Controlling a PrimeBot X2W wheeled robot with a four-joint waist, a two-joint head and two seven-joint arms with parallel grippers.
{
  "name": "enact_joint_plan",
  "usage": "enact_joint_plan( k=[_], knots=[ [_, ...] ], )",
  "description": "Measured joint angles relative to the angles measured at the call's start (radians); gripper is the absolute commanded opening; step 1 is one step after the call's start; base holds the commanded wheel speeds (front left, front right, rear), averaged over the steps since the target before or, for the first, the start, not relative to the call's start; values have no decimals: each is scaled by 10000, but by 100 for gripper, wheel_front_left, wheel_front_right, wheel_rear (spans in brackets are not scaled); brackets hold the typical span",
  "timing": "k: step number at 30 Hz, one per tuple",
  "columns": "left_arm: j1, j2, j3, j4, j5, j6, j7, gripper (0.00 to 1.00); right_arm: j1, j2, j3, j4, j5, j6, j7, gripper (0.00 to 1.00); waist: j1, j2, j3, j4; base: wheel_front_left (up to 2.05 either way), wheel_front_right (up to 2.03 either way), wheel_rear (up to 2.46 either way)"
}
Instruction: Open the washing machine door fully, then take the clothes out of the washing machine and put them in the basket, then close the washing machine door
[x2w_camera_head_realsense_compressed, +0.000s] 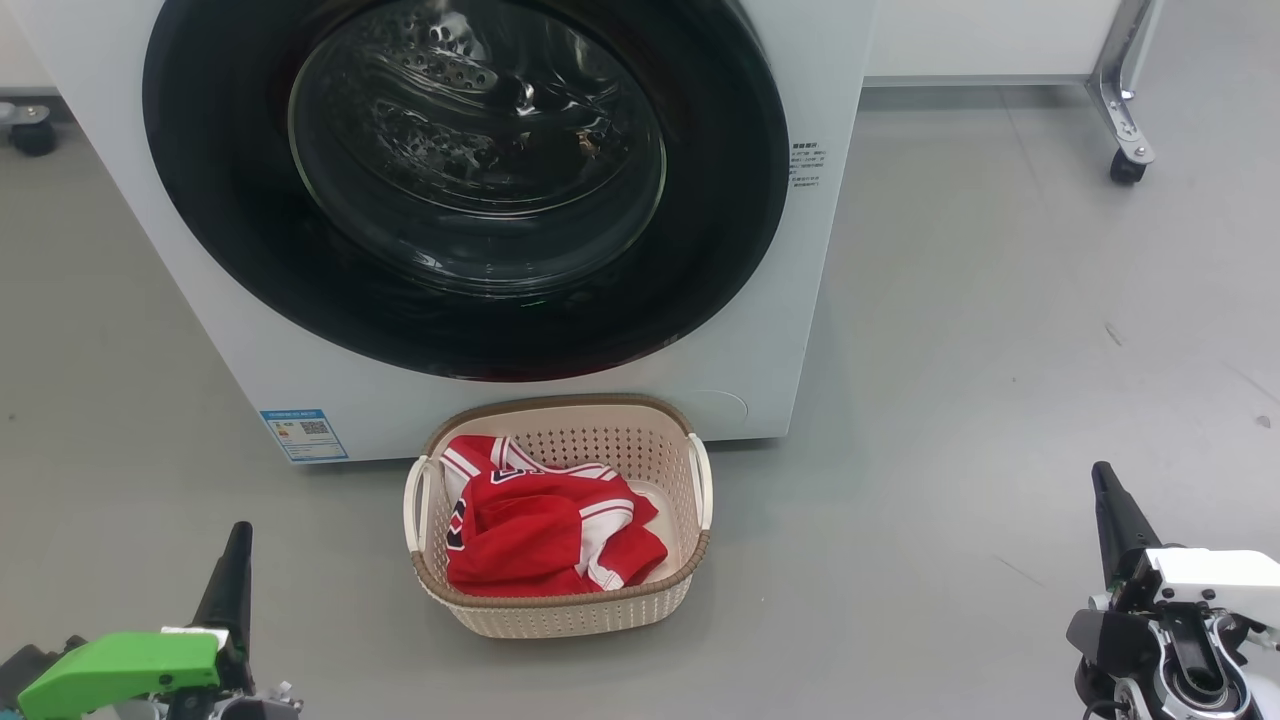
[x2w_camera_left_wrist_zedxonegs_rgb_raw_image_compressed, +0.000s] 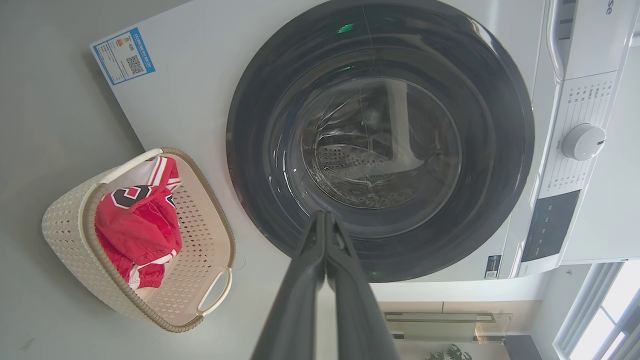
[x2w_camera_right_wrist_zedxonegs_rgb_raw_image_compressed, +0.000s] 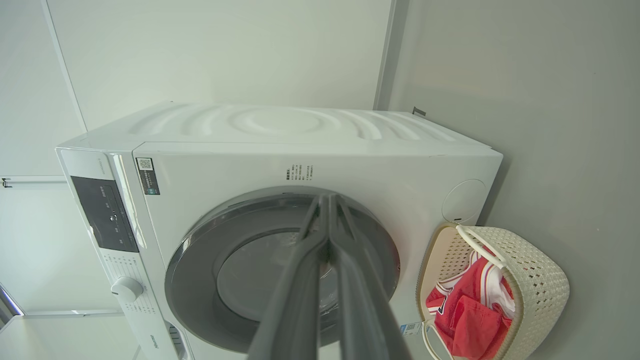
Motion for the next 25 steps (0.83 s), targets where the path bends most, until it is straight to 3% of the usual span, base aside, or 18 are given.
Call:
enact_joint_plan(
  k=[25],
  knots=[
    [-12,-15,40,19,2,-2,40,0,-2,19,-33,0,-2,0,46,0,0,0,0,0,0,0,0]
  ],
)
